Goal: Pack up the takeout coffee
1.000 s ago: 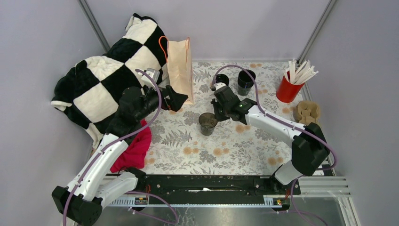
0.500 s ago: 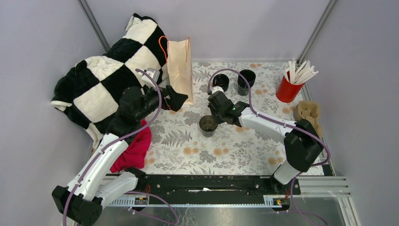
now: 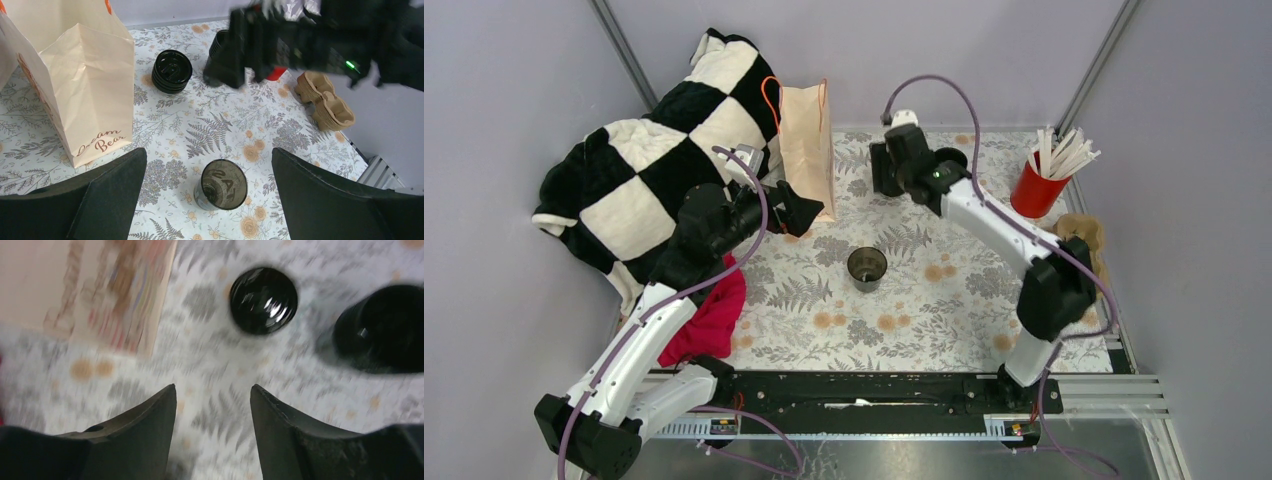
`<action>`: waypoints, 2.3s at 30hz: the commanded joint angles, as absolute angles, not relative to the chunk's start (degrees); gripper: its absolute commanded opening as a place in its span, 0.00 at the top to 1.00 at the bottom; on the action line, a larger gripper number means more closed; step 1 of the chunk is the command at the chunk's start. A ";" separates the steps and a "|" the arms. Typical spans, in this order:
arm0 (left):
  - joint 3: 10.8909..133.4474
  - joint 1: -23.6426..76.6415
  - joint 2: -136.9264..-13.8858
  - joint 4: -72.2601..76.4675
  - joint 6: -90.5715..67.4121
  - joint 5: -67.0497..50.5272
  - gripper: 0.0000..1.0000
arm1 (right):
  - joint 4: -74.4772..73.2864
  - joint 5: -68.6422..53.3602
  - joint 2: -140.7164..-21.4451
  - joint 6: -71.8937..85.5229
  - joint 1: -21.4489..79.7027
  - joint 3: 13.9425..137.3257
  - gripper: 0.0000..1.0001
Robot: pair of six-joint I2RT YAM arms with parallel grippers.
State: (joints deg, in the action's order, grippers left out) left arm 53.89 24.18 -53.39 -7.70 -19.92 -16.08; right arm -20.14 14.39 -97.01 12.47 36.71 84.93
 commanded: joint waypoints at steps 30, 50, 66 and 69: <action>56.60 24.79 -54.12 -6.86 -19.49 -16.83 0.01 | -20.49 7.32 -136.28 9.05 26.24 122.41 0.50; 56.60 24.77 -54.06 -6.86 -19.51 -16.95 0.01 | -22.04 6.29 -138.98 10.18 26.24 124.85 0.63; 56.60 24.79 -54.10 -6.86 -19.51 -17.13 0.01 | -21.93 6.00 -139.04 10.95 26.28 124.26 0.69; 56.60 24.78 -54.22 -6.86 -19.59 -17.15 0.01 | -22.31 6.23 -139.25 10.79 26.27 124.73 0.73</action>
